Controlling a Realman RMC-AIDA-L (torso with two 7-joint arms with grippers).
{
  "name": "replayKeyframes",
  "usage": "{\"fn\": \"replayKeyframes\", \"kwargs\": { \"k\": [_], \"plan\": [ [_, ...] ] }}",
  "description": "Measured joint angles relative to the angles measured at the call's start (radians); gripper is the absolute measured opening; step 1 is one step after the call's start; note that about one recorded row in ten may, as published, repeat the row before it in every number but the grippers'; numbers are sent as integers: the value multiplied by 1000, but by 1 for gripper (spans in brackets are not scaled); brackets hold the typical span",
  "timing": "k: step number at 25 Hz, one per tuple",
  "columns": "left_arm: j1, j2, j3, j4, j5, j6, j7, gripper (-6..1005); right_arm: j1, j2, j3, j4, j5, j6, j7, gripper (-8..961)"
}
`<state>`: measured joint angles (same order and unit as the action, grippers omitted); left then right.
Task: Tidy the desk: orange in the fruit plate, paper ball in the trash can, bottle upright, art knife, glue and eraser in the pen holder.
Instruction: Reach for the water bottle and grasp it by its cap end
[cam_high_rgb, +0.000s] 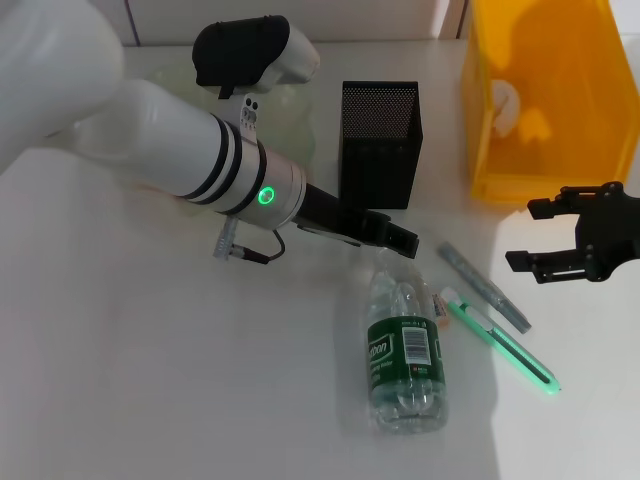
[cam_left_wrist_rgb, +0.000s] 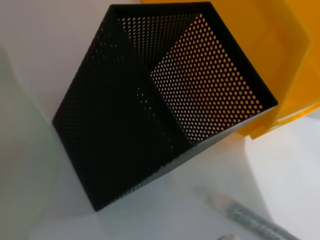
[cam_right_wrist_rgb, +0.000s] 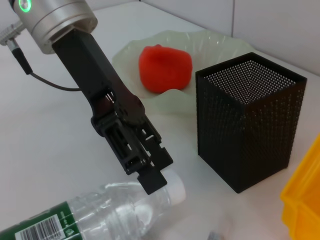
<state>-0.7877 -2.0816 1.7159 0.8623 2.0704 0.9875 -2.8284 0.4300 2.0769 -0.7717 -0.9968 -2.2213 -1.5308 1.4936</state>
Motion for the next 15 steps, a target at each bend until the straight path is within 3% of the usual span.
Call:
{"fn": "replayKeyframes", "kwargs": {
  "k": [5,6,15],
  "plan": [
    [-5,0,-23,-53,-61,0,57,781,6,0,-12,6,0,0,0,787],
    [-7,1,-43,-89,-150,9,134,780,7,0,-12,6,0,0,0,787],
    [-7,1,-46,-93,-170,11,153,770,7,0,-21,7,0,0,2,787]
  ]
}}
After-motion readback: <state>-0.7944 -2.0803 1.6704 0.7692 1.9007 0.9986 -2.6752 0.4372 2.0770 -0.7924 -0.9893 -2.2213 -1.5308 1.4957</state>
